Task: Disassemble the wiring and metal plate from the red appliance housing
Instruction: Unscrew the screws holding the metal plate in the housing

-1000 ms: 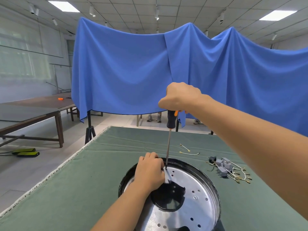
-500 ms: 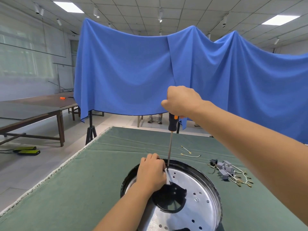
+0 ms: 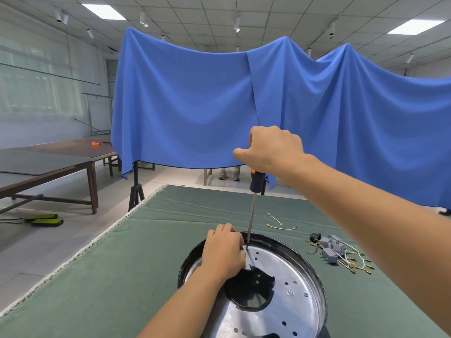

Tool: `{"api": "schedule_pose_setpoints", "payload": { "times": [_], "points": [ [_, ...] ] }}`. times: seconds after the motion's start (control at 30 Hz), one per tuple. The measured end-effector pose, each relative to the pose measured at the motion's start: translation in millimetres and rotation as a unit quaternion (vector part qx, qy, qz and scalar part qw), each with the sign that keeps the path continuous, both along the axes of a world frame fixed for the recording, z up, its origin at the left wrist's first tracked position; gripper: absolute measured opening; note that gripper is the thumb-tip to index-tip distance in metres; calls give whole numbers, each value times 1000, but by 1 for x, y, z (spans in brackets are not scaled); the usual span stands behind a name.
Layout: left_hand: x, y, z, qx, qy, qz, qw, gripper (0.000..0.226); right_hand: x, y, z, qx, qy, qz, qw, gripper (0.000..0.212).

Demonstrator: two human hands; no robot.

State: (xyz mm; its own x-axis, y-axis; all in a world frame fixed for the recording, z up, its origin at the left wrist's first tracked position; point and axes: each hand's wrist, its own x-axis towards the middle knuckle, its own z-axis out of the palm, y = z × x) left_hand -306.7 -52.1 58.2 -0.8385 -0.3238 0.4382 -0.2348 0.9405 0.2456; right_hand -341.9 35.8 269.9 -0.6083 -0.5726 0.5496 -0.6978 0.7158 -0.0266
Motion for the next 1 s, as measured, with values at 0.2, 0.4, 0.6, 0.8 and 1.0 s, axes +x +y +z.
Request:
{"api": "schedule_pose_setpoints", "payload": {
  "times": [0.2,0.4,0.6,0.8,1.0],
  "points": [
    [0,1,1,8,4,-1,1000,24,-2,7,2,-45,-51,33,997,17],
    [-1,1,1,17,0,2,1000,24,1,11,-3,0,4,-28,1000,36],
    [-5,5,5,12,-52,28,998,34,3,10,-3,-44,-72,27,996,21],
    [-15,12,8,32,-55,74,995,24,2,10,-17,-45,-7,34,998,27],
    [-14,10,5,51,-8,79,996,17,0,13,-21,-110,-15,56,992,21]
  ]
}}
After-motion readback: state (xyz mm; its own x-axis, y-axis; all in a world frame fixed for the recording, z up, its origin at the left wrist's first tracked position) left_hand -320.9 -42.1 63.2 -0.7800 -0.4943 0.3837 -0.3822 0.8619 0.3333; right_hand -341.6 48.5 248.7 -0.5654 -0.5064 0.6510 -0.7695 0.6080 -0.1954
